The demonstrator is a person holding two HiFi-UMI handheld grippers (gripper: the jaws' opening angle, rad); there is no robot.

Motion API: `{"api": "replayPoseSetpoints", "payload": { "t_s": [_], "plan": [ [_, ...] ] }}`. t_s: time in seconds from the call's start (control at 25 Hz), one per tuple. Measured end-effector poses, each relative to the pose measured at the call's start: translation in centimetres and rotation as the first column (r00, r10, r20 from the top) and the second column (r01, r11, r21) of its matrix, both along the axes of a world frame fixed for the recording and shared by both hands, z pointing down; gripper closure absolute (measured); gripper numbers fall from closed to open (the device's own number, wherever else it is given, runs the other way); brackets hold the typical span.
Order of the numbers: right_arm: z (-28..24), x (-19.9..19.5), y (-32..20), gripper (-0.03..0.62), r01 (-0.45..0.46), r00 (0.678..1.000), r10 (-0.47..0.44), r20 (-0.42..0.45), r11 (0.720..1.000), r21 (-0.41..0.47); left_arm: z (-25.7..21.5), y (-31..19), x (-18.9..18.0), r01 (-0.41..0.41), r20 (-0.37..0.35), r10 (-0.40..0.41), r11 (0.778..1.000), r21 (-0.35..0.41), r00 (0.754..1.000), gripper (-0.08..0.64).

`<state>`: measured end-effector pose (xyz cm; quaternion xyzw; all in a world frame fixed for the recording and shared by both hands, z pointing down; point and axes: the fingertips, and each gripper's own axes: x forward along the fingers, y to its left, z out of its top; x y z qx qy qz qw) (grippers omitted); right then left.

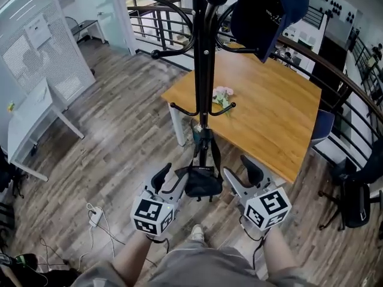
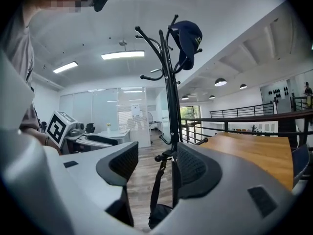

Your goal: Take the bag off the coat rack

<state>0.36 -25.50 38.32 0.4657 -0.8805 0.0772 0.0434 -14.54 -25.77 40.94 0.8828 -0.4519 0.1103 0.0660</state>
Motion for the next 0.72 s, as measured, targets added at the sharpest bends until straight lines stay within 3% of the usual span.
{"api": "replayPoseSetpoints", "payload": {
  "t_s": [0.24,0.36,0.72],
  "plan": [
    [5.0,0.1,-4.9,0.348,-0.021,1.000,0.020,-0.011,0.994,-0.105,3.7,-3.6,1.7,-0.040,0.030,0.042,0.997,-0.061,0.999,0.327],
    [7.6,0.3,-6.7,0.348,0.000,0.999,0.004,0.033,0.989,-0.149,5.9,-5.0,2.6,-0.035,0.016,0.037,0.996,-0.080,0.999,0.327],
    [14.1,0.0,-10.6,0.347,0.059,0.998,-0.056,0.020,0.978,-0.202,12.5,-8.8,4.6,0.003,0.032,0.001,0.993,-0.120,0.999,0.327]
  ]
}}
